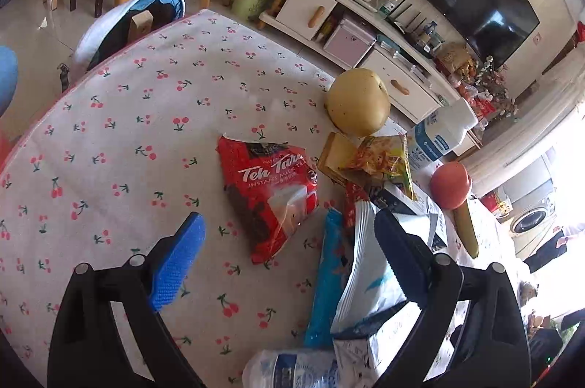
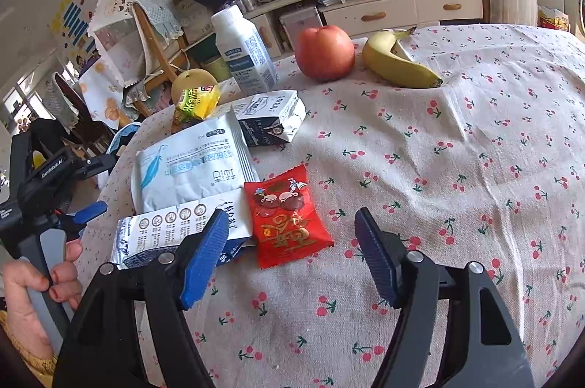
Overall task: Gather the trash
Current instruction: 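Return the left gripper to the table and grasp the red Teh Tarik wrapper, then hold the red wrapper in the left gripper while the right gripper grasps the red candy packet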
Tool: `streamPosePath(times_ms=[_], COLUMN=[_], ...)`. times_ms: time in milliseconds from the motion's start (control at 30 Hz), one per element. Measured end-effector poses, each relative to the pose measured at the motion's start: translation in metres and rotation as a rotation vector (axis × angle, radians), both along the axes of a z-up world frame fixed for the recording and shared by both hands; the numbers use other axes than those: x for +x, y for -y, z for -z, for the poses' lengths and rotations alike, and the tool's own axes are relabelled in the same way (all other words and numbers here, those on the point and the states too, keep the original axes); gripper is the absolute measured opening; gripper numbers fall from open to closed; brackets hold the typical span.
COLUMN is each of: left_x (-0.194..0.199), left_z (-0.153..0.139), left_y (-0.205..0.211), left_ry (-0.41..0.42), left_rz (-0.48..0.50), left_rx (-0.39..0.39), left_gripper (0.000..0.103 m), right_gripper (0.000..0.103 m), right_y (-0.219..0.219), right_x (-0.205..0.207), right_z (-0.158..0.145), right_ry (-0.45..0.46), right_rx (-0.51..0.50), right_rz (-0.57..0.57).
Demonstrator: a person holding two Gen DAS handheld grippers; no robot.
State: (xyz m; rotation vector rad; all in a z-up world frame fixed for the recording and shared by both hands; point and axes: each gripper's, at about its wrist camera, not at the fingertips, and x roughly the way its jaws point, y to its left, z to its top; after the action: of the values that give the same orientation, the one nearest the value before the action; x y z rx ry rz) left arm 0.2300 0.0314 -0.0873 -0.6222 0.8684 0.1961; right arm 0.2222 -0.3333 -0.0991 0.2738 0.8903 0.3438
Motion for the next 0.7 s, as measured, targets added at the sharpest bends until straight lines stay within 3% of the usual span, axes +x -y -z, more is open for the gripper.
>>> streamPosePath(times_ms=[233,333,433,467,533,600,700], left_x=[0.037,0.039,0.038,0.037,0.035,0.032,0.025], left_z=[0.019,0.027,0.028,0.028,0.028,0.028,0.027], left_y=[-0.003,-0.003,0.001,0.002,0.002,0.002,0.002], left_ry=[-0.103,-0.154,-0.148,-0.143,-0.134,-0.127,-0.126], left_rz=[-0.036,-0.062,-0.059,-0.054,-0.053,-0.052,-0.036], left_rx=[0.040,0.066,0.120,0.125,0.129,0.133,0.138], left_gripper=[0.093,0.084,0.074,0.065,0.063,0.060,0.059], right_gripper=[0.072,0.072,0.072,0.072,0.072,0.063,0.059], right_y=[0.001,-0.001,-0.006,-0.007,-0.010,-0.013,-0.016], right_x=[0.012,0.015,0.016,0.016,0.016,0.016,0.017], right_z=[0.006,0.006,0.008,0.009,0.012,0.013,0.016], right_ry=[-0.013,-0.018,-0.019,-0.022,-0.027,-0.027,-0.032], right_rx=[0.012,0.014,-0.011,-0.017,-0.034,-0.057,-0.076], right_rz=[-0.017,-0.024,-0.034,-0.040,-0.049,-0.055,-0.063])
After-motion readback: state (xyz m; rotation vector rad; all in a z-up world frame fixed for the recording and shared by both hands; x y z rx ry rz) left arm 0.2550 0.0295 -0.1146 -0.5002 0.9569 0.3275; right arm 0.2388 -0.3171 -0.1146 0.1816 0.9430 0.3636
